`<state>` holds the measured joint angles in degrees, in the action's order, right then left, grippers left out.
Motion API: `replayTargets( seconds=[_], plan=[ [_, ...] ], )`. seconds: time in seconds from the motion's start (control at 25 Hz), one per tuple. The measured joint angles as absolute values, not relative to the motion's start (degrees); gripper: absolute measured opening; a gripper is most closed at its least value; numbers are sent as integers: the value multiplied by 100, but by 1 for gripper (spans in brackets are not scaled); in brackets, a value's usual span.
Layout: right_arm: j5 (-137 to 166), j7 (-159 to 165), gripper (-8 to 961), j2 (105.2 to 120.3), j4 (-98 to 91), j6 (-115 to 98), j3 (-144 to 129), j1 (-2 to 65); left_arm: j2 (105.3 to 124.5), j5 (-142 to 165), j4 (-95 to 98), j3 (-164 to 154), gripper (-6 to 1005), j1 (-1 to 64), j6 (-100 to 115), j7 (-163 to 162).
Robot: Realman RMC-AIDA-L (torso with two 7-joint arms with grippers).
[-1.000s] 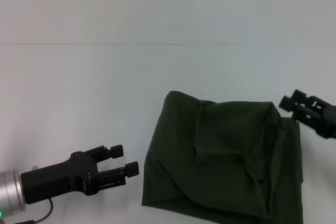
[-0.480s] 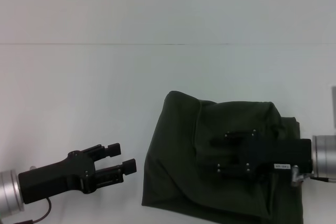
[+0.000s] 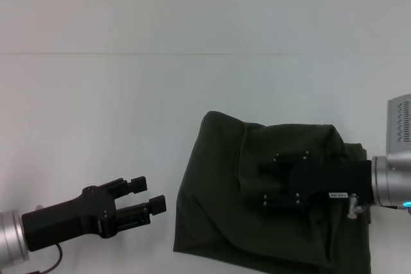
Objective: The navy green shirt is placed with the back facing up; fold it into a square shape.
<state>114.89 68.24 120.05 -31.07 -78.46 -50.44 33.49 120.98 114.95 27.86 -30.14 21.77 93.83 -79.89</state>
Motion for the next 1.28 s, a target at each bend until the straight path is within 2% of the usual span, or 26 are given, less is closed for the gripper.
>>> replayTargets(
  seconds=[0.52, 0.8, 1.04, 1.28],
  plan=[
    [11465, 6600, 559, 12011, -3112, -7800, -5260, 3372, 12091, 11455, 2786, -2944, 828, 2180, 9391, -7989],
    [11420, 6740, 84, 12013, -3112, -7792, -5205, 3379, 12082, 11452, 2786, -2930, 828, 2180, 9396, -7989],
    [11369, 6787, 37, 12014, -3099, -7788, -5203, 3362, 12082, 11451, 2786, -2902, 827, 2180, 9396, -7983],
    [10985, 6874, 36, 11979, -3062, -7863, -5160, 3245, 12075, 11451, 2786, -2892, 827, 2180, 9396, -7987]
  ],
)
